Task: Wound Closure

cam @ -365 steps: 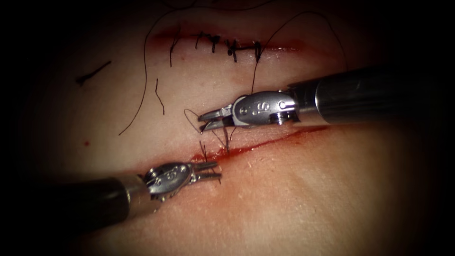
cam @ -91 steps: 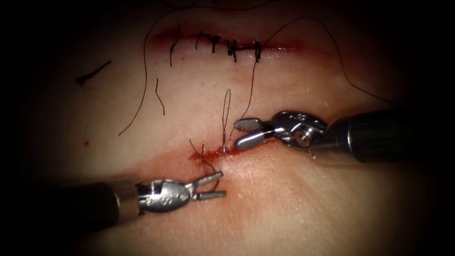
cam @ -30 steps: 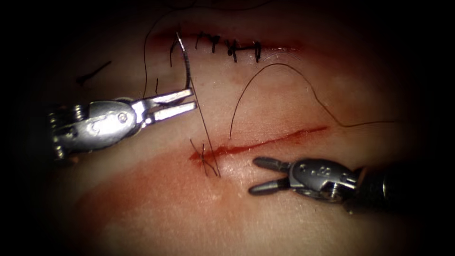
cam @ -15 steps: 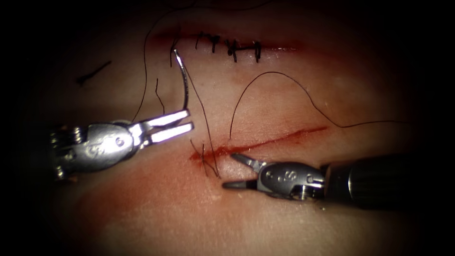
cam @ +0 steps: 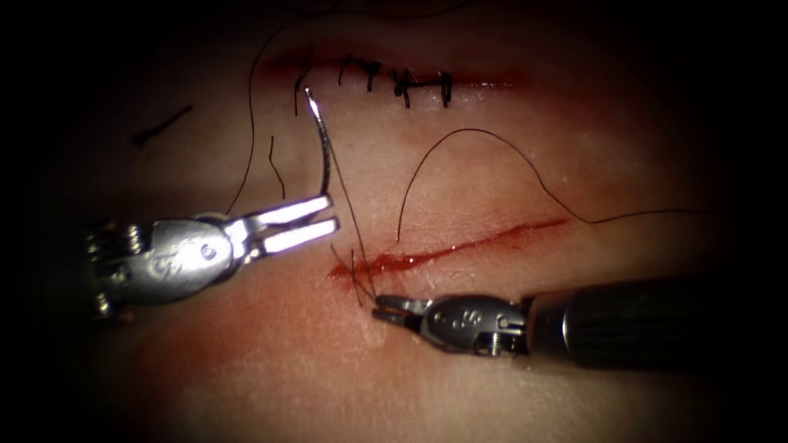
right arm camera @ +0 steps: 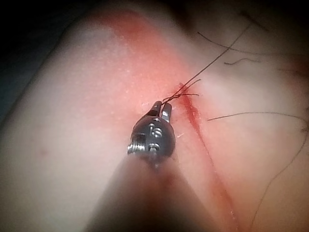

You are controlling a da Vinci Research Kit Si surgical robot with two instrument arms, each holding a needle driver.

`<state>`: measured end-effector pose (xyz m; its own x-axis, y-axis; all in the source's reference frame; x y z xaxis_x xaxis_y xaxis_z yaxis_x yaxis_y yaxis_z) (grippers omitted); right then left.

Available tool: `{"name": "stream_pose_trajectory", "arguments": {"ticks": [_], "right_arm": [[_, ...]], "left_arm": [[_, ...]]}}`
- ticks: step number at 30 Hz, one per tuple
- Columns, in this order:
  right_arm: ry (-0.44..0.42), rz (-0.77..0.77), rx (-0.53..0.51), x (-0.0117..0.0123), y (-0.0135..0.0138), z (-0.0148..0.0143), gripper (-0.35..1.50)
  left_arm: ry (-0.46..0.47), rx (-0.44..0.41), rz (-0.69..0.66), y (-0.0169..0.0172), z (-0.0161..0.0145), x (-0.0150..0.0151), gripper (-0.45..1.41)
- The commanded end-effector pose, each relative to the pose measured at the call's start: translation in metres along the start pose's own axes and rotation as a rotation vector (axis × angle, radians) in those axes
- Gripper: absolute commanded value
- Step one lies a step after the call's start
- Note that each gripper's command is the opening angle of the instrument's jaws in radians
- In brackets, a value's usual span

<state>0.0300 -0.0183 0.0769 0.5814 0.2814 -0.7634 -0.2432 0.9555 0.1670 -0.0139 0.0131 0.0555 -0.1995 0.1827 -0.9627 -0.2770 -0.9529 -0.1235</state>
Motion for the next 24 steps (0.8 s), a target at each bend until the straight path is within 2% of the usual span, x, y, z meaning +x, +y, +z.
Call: {"name": "stream_pose_trajectory", "arguments": {"ticks": [1,6,14,19,24], "right_arm": [[0.002,0.002,0.004,-0.0002,-0.0005,0.0009,-0.35],[-0.02,-0.006,0.04,-0.0004,-0.0006,-0.0001,-0.35],[-0.05,0.012,0.078,-0.0002,-0.0017,-0.0053,-0.35],[-0.047,0.021,0.097,0.0012,-0.0029,-0.0086,-0.35],[-0.047,0.029,0.106,0.0029,-0.0035,-0.0102,-0.35]], "left_arm": [[0.001,-0.001,0.0,0.0002,0.0006,-0.0005,-0.45],[0.003,-0.003,0.0,0.0002,0.0007,-0.0006,-0.45],[-0.002,-0.013,0.004,0.0008,0.001,-0.0007,-0.45],[0.0,-0.027,0.011,0.0018,0.0019,-0.0006,-0.45],[0.0,-0.036,0.015,0.0026,0.0025,-0.0003,-0.45]]}}
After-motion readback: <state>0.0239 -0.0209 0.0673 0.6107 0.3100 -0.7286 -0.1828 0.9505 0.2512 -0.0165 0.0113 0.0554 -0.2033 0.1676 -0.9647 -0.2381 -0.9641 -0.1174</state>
